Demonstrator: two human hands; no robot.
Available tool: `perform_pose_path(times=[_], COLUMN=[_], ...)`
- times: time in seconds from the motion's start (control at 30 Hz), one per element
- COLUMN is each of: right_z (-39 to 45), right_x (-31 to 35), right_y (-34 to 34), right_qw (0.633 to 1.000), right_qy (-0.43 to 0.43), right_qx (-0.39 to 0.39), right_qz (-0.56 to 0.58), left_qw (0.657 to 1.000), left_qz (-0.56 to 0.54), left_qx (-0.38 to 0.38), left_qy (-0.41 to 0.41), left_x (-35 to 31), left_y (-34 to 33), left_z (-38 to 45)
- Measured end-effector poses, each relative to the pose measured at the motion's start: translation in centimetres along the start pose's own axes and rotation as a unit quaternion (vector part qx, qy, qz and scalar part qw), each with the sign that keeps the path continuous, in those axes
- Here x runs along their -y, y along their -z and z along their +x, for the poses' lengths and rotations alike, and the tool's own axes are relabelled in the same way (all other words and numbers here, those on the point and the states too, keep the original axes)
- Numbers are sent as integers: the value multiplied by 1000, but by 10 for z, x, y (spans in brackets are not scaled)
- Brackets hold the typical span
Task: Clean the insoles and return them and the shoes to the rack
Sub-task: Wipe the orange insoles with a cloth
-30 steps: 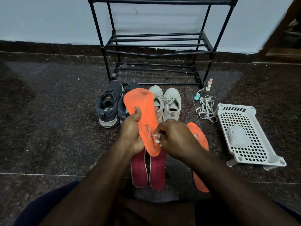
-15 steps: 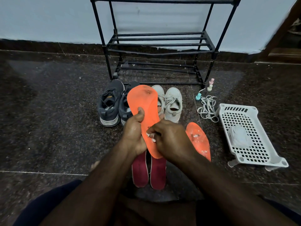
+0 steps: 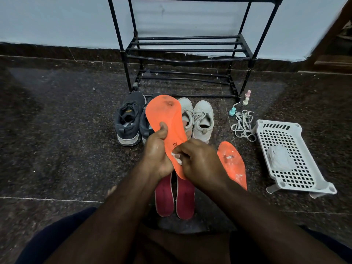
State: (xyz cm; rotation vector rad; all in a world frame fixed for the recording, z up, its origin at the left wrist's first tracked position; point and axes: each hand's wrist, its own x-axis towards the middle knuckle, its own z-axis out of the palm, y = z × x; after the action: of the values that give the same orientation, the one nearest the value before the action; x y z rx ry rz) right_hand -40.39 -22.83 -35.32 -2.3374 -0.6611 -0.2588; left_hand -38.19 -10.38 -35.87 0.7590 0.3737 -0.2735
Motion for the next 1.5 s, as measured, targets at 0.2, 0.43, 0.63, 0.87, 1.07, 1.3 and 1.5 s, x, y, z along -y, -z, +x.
perform_pose_path(times=[0.2, 0.43, 0.63, 0.87, 1.07, 1.3, 1.5], right_z=[11, -6, 19, 23, 16, 14, 9], right_x=[-10, 3, -15, -19, -11, -10, -6], right_y=[-6, -3, 7, 36, 20, 16, 6], right_qw=[996, 1000, 995, 982, 987, 1000, 999], right_qy=[-17, 17, -26, -95, -42, 12, 33], right_qx=[-61, -24, -94, -112, -109, -2, 28], right_qz=[-55, -5, -24, 123, 111, -7, -21], left_qw=[1000, 1000, 999, 1000, 999, 999, 1000], left_qz=[-21, -31, -24, 4, -5, -2, -2], left_qx=[22, -6, 24, 22, 42, 22, 6], left_qy=[7, -4, 10, -1, 27, 33, 18], left_x=[6, -1, 5, 6, 5, 0, 6], left_y=[-3, 1, 1, 7, 0, 2, 0], left_z=[-3, 3, -1, 4, -2, -1, 0])
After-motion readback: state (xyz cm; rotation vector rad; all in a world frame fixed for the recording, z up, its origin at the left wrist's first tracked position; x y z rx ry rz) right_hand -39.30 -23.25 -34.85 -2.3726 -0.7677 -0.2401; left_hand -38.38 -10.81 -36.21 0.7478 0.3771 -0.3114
